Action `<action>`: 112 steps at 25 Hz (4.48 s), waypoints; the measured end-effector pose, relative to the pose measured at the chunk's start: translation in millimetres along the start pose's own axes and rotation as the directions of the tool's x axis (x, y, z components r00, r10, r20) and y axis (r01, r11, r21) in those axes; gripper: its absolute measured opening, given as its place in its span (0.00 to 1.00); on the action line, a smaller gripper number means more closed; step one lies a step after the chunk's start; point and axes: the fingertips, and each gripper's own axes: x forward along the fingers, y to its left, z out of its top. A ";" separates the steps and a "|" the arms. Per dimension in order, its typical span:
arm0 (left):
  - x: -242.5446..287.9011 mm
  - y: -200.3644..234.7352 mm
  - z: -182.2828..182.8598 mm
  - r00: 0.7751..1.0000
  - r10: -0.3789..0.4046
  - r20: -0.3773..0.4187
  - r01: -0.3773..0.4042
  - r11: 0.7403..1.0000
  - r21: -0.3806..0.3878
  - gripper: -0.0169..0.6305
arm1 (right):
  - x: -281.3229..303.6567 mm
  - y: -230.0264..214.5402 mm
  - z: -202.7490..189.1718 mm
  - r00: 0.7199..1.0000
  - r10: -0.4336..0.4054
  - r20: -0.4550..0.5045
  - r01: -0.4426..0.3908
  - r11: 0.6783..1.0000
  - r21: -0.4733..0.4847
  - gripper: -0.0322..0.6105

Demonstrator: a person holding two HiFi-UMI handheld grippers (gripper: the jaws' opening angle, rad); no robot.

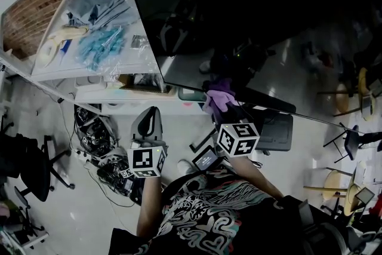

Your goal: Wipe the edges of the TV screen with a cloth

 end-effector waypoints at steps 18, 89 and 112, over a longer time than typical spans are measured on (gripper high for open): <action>-9.4 19.2 -5.2 0.999 0.036 -0.002 -0.036 0.999 -0.023 0.08 | 23.7 29.0 -6.1 0.998 0.057 -0.031 -0.058 0.998 -0.006 0.19; -76.5 60.9 -24.8 0.985 0.170 -0.010 -0.170 0.983 -0.068 0.08 | 82.8 127.4 -30.6 0.955 0.271 -0.124 -0.290 0.939 -0.183 0.19; -104.0 -76.3 -26.6 0.978 0.209 -0.001 -0.209 0.978 0.001 0.08 | -117.3 26.8 -33.8 0.964 0.267 -0.003 -0.251 0.902 -0.350 0.19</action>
